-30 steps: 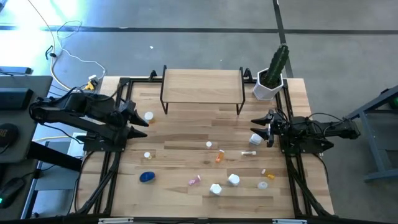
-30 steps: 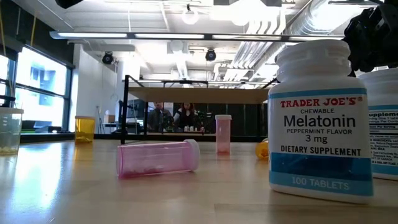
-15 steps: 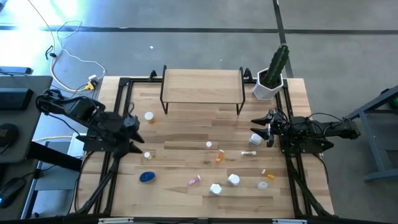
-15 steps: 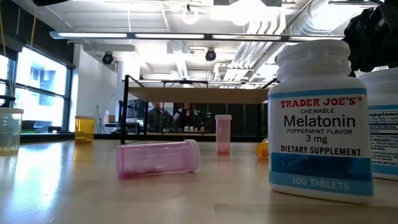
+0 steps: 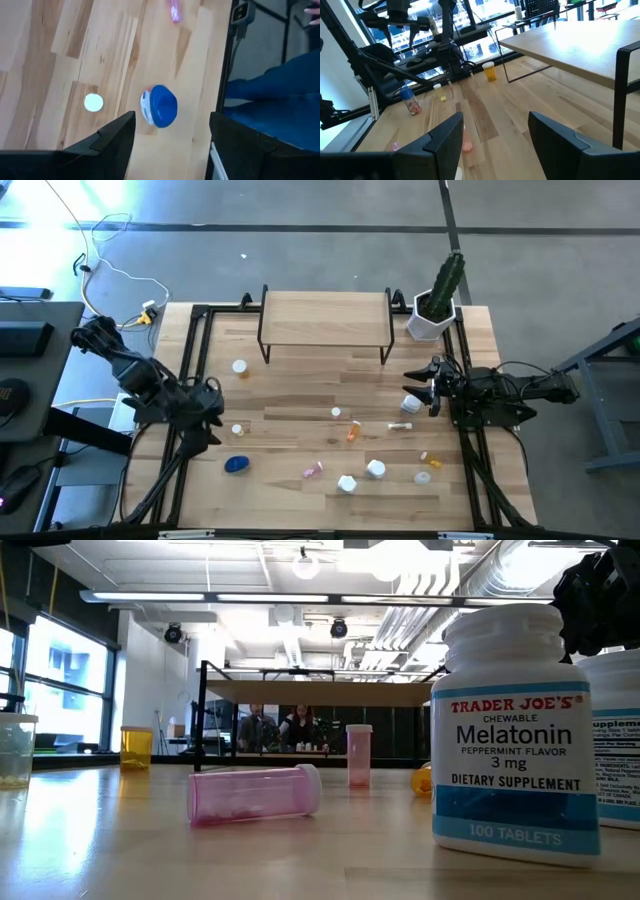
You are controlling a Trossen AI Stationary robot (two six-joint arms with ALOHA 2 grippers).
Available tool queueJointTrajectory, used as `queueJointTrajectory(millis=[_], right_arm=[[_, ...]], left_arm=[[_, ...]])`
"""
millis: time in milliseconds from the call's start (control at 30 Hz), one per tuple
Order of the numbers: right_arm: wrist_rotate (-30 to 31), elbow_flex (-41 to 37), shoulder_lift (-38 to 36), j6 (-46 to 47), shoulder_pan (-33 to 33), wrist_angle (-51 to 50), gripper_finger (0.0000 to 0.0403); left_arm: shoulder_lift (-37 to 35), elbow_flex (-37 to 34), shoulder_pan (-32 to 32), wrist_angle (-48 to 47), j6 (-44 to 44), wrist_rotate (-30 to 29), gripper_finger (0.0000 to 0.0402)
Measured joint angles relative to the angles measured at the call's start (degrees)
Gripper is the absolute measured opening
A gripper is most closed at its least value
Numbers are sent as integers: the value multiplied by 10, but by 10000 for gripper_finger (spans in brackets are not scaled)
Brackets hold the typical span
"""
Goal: Pick and place medicine bottles onto shelf by color
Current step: Put the blue pill bottle on the shelf
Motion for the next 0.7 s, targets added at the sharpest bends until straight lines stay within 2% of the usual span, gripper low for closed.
queueJointTrajectory(millis=[133, 700], right_arm=[[0, 0, 0, 0, 0, 0, 215], [0, 0, 0, 0, 0, 0, 215]], left_arm=[[28, 0, -29, 0, -36, -17, 243], [190, 0, -90, 8, -101, -11, 243]])
